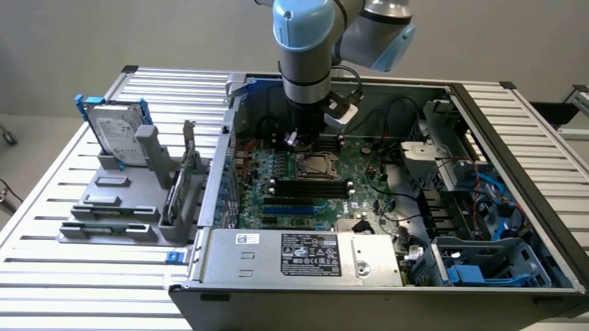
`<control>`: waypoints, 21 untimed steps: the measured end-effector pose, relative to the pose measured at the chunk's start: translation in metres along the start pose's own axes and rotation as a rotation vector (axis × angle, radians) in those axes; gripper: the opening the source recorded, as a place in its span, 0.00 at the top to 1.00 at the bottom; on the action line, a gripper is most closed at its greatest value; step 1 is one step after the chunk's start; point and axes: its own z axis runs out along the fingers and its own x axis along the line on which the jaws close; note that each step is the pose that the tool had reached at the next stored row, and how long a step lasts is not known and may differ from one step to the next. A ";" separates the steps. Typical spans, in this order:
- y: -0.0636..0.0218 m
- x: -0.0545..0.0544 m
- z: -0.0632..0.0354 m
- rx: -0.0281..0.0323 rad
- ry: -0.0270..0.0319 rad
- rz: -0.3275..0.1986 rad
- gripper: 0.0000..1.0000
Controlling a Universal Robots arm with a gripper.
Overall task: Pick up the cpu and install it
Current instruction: 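Install the first cpu locking lever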
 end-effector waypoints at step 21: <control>0.0133 0.010 0.0039 0.0080 -0.0105 0.003 0.89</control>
